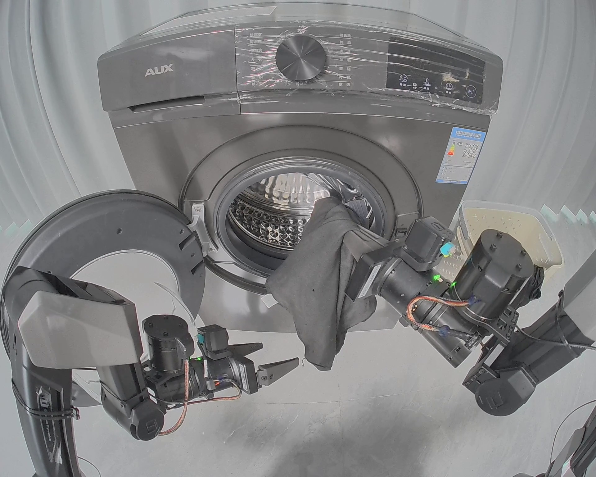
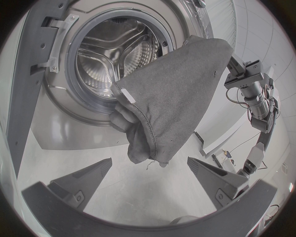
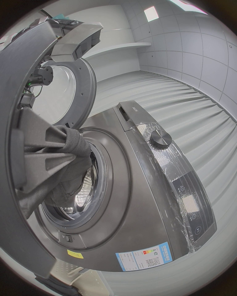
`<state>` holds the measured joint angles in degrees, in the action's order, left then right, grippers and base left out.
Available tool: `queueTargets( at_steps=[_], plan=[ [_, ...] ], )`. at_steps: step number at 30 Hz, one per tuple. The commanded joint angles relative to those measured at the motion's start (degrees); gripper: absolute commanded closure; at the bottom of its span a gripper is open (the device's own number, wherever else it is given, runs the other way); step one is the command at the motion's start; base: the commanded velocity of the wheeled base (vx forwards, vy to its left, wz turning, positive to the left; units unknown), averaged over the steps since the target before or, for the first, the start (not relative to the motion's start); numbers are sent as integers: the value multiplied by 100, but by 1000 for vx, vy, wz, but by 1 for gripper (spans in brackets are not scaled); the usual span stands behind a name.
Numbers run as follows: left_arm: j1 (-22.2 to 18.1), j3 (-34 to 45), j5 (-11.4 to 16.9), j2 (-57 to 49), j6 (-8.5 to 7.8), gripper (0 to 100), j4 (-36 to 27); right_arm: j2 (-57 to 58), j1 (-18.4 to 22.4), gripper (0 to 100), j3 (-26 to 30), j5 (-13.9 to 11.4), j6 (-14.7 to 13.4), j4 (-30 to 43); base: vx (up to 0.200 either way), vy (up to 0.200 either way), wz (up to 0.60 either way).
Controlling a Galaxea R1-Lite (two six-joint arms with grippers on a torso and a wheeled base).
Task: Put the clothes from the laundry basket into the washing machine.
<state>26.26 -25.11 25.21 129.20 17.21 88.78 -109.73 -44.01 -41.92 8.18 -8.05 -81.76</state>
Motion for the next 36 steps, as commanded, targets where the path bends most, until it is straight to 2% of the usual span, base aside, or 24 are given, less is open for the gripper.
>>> queueTargets(
  at_steps=[1, 4, 22, 36],
  plan=[
    [46, -73, 37, 150, 1, 0, -1, -84, -29, 100, -26, -1, 5, -6, 0, 0, 0],
    [90, -196, 133, 238, 1, 0, -1, -93, -55, 100, -62, 8, 5, -6, 0, 0, 0],
    [415, -767, 98, 695, -16, 0, -1, -181, -143, 100, -106, 17, -4, -33, 0, 0, 0],
    [485, -1119, 54, 976, -16, 0, 7, -225, -178, 100, -106, 17, -4, -59, 0, 0, 0]
  ],
)
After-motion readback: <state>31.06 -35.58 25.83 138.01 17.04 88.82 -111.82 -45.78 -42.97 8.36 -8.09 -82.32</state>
